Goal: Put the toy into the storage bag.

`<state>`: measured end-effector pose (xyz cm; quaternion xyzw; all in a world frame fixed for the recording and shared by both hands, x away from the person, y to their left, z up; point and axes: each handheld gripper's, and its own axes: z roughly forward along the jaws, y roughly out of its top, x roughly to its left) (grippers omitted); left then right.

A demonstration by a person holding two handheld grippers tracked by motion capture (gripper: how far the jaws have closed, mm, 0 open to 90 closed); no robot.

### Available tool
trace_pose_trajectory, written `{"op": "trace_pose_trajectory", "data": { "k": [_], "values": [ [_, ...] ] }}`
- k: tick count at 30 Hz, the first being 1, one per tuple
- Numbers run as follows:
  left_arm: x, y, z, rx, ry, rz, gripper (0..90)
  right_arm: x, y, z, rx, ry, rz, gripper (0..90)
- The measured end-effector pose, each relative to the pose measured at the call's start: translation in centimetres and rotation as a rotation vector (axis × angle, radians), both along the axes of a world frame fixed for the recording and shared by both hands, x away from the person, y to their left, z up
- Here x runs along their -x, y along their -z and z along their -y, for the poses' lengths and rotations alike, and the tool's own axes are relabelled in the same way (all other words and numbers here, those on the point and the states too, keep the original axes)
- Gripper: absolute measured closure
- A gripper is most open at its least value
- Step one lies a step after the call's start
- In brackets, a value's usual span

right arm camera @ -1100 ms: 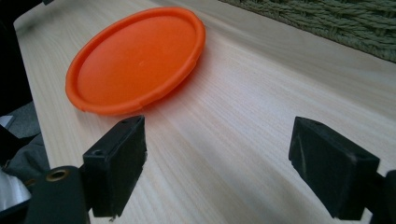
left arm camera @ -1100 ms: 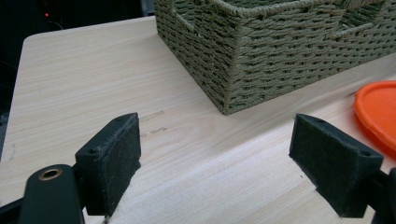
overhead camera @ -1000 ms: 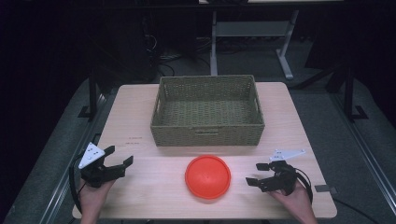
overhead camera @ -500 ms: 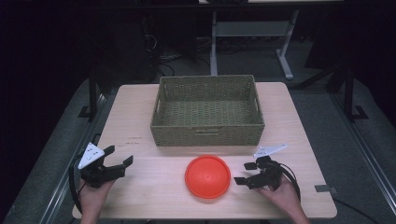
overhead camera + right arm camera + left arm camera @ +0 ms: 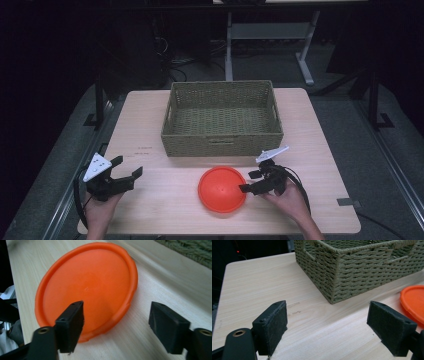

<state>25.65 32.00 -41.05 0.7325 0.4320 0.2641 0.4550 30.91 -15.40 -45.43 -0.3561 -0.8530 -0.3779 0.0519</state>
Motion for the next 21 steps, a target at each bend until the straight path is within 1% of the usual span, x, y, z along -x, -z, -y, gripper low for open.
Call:
{"op": "trace_pose_trajectory", "data": {
  "k": [1,2,4,6,8,9,13,18,21],
  "values": [
    [0.0,0.0,0.1,0.001,0.000,0.000,16.1,-0.1,0.2,-0.2,0.002,-0.001,-0.004,31.4],
    [0.0,0.0,0.2,-0.004,0.002,0.000,16.0,-0.4,0.5,-0.5,0.009,-0.003,-0.016,35.2],
    [0.0,0.0,0.2,-0.004,0.004,0.004,16.1,-0.5,0.6,-0.6,0.011,0.007,-0.029,36.7],
    [0.0,0.0,0.2,-0.003,0.005,0.007,16.0,-0.6,0.7,-0.6,0.003,0.007,-0.033,38.2],
    [0.0,0.0,0.2,-0.002,0.007,0.003,16.0,-0.9,1.0,-0.5,-0.018,0.007,-0.052,41.4],
    [0.0,0.0,0.2,-0.002,0.007,0.003,16.1,-0.9,1.0,-0.5,-0.018,0.007,-0.052,41.4],
    [0.0,0.0,0.3,-0.014,0.011,0.005,16.1,-1.2,1.3,-0.7,-0.051,0.001,-0.066,46.4],
    [0.0,0.0,0.4,-0.010,0.017,0.000,16.0,-1.3,1.5,-0.9,-0.070,0.000,-0.079,50.2],
    [0.0,0.0,0.4,-0.014,0.018,0.004,16.1,-1.4,1.5,-1.1,-0.066,0.014,-0.076,57.5]
  ]
}}
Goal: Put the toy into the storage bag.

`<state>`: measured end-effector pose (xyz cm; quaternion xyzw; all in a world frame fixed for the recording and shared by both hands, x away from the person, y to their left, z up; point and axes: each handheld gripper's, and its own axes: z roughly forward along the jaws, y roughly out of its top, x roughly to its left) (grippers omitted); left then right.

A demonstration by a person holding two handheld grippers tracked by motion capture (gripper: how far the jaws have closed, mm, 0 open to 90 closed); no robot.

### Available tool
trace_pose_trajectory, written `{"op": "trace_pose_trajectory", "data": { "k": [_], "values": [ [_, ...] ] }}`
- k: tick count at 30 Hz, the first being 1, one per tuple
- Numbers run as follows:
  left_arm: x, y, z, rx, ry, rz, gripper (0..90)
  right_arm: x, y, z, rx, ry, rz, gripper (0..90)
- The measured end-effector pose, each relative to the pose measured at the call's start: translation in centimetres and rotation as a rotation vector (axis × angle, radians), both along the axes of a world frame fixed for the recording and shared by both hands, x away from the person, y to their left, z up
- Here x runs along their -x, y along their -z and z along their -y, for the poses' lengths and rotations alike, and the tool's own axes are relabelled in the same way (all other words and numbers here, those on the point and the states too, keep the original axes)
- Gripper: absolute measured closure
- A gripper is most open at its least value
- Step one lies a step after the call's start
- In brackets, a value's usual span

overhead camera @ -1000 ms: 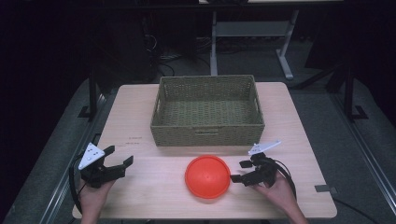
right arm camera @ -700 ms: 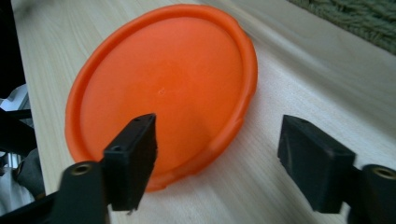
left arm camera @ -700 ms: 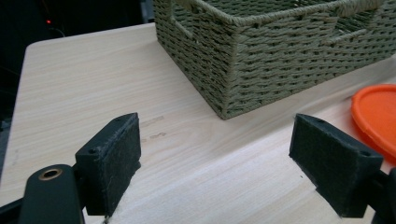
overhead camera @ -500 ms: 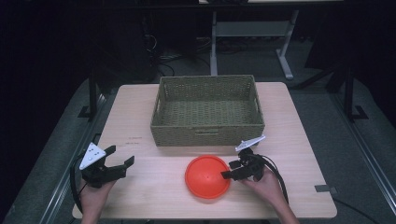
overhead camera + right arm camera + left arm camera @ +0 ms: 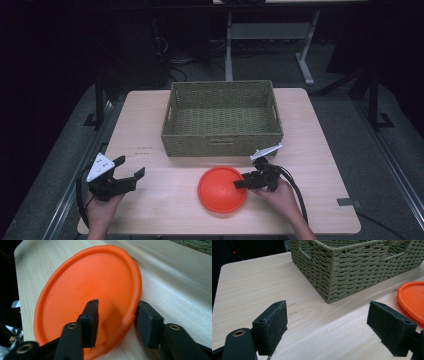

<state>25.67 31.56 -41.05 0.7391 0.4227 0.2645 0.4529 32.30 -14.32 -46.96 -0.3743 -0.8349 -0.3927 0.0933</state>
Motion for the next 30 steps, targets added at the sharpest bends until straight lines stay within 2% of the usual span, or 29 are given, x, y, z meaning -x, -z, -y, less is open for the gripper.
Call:
{"op": "trace_pose_trajectory", "data": {
  "k": [2,3,6,12,13,14,19,20,23,28,30],
  "values": [
    [0.0,0.0,0.0,-0.001,0.001,0.001,16.0,0.0,0.0,0.1,0.004,0.005,0.004,64.7],
    [0.0,0.0,0.0,0.000,0.001,0.001,16.0,0.0,0.0,0.1,0.004,0.005,0.004,64.7],
    [0.0,0.0,0.0,0.003,0.000,-0.001,16.1,0.0,-0.2,0.3,-0.006,0.013,0.010,72.0],
    [0.0,0.0,0.1,0.004,0.003,0.004,16.1,0.2,-0.9,0.6,-0.043,0.012,0.015,77.9],
    [0.0,0.0,0.1,0.003,0.004,0.004,16.1,0.3,-1.0,0.6,-0.054,0.013,0.015,79.1],
    [0.0,0.0,0.1,0.006,0.003,0.003,16.1,0.4,-1.3,0.8,-0.087,0.009,0.015,80.4],
    [0.0,0.0,0.2,0.001,0.009,0.002,16.1,0.5,-2.1,0.8,-0.122,-0.004,0.012,81.4],
    [0.1,-0.1,0.2,-0.005,0.012,0.005,16.1,0.7,-2.8,0.9,-0.154,-0.013,0.020,81.8],
    [0.1,-0.1,0.2,-0.002,0.012,0.010,16.1,0.9,-3.6,0.9,-0.171,-0.019,0.035,82.0],
    [0.2,-0.1,0.3,-0.004,0.013,0.011,16.1,1.5,-5.0,1.5,-0.137,-0.024,0.072,82.0],
    [0.2,-0.1,0.4,-0.006,0.016,0.011,16.1,1.6,-5.4,1.9,-0.143,-0.012,0.078,82.0]
  ]
}}
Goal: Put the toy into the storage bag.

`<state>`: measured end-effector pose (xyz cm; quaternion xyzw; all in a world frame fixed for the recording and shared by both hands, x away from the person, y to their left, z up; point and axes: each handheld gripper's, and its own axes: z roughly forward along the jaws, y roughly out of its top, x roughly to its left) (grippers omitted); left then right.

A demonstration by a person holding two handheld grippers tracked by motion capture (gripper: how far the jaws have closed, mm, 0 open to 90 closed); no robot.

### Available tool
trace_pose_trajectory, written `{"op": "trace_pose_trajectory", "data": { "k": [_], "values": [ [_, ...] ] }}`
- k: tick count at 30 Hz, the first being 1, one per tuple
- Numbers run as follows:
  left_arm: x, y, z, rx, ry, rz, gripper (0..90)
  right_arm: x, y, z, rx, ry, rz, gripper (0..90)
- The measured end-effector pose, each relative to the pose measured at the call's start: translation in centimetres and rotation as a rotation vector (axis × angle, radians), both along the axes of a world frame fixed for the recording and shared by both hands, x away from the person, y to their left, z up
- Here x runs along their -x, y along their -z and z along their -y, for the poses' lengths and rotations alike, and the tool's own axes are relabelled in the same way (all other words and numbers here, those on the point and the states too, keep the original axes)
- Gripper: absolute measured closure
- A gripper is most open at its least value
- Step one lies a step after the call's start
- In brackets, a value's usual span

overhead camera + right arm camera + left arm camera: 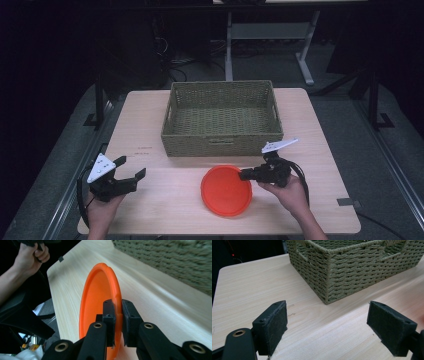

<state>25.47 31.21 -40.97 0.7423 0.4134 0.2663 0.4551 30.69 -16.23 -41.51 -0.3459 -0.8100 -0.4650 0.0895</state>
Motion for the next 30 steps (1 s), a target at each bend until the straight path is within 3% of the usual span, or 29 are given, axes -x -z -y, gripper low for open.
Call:
{"op": "trace_pose_trajectory", "data": {
  "k": [4,18,30],
  "values": [
    [0.0,0.0,0.0,-0.002,-0.001,-0.002,16.1,0.3,-1.0,1.3,-0.033,0.012,-0.003,82.1],
    [-0.1,0.2,0.3,-0.011,0.014,-0.010,16.1,0.3,-4.1,4.2,0.004,0.055,0.041,82.0],
    [-0.1,0.3,0.4,-0.010,0.015,-0.014,16.1,-0.4,-5.5,5.7,0.000,0.074,0.030,82.0]
  ]
}}
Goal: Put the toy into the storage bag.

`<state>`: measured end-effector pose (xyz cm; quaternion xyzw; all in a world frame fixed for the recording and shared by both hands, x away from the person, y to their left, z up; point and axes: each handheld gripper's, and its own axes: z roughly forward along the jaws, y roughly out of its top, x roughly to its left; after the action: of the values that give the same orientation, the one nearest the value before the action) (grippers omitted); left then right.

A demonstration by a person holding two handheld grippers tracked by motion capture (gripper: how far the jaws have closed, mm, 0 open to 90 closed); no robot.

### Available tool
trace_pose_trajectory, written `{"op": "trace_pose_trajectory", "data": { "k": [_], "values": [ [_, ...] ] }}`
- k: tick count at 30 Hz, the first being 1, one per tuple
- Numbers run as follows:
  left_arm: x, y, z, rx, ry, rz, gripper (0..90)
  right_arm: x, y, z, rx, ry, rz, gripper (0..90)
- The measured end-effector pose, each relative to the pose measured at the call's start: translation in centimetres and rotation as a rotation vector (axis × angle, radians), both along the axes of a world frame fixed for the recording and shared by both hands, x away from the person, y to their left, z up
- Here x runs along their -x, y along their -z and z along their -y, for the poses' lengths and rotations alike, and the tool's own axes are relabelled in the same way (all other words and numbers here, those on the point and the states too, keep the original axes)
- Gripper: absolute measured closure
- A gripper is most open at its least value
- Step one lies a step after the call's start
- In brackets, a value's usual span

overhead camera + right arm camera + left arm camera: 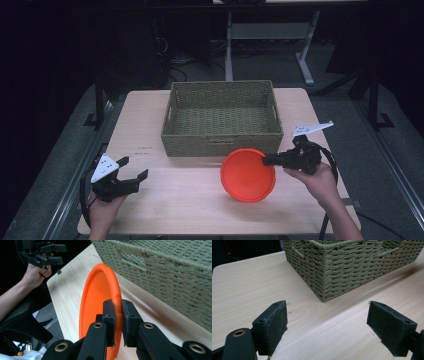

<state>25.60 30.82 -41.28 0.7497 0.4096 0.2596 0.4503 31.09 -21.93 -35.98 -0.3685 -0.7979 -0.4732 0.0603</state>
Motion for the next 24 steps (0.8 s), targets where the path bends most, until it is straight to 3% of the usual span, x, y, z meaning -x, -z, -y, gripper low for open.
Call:
{"op": "trace_pose_trajectory", "data": {
  "k": [9,24],
  "values": [
    [0.0,0.0,0.0,-0.003,0.003,-0.010,16.1,-0.6,-1.5,0.6,-0.006,0.010,0.008,82.0],
    [0.0,0.0,-0.3,-0.001,-0.002,-0.014,16.1,-1.9,-4.4,-0.1,-0.015,-0.004,0.048,81.9]
  ]
}}
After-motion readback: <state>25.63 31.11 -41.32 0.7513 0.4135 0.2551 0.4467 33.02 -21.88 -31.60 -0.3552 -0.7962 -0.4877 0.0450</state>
